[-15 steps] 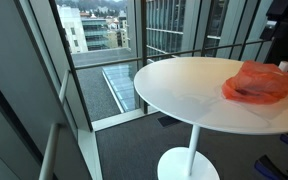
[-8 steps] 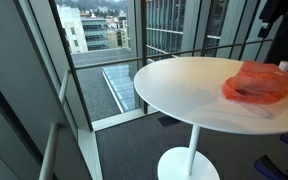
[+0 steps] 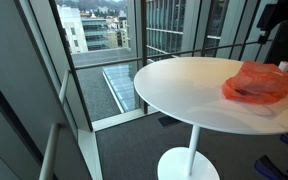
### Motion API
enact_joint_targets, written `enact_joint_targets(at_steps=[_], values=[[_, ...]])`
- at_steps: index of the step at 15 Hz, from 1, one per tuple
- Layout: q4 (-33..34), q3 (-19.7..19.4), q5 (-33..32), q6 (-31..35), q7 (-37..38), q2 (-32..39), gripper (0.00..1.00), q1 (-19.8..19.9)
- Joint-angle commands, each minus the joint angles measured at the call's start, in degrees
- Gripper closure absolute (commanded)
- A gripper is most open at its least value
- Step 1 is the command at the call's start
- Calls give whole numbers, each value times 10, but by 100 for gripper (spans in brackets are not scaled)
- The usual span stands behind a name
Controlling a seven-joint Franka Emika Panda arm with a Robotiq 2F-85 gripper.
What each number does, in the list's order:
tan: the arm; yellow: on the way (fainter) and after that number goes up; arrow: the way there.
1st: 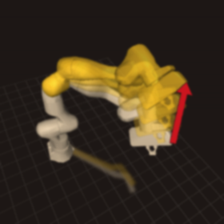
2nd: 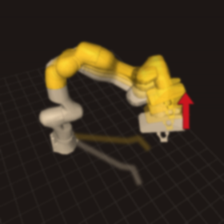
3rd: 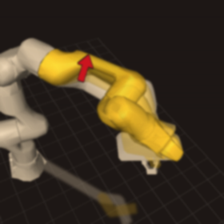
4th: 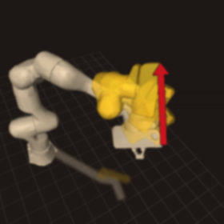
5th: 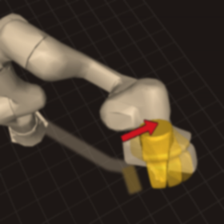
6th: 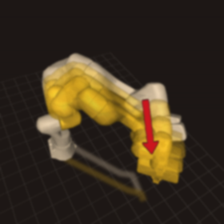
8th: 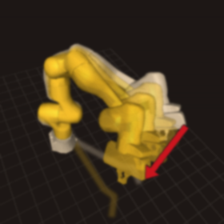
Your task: Pick up the white medicine bottle from the orange plastic bag and put it on the table
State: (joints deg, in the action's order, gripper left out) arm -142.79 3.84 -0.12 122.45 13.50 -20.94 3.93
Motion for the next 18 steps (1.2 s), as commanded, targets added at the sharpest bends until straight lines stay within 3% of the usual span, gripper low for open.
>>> enact_joint_targets(at_steps=[1,11,18], values=[[4,-13,-8,13,6,12,0,4],[-14,-62,-13,143,5,79,0,39],[-19,-104,-3,198,-14,131,0,59]])
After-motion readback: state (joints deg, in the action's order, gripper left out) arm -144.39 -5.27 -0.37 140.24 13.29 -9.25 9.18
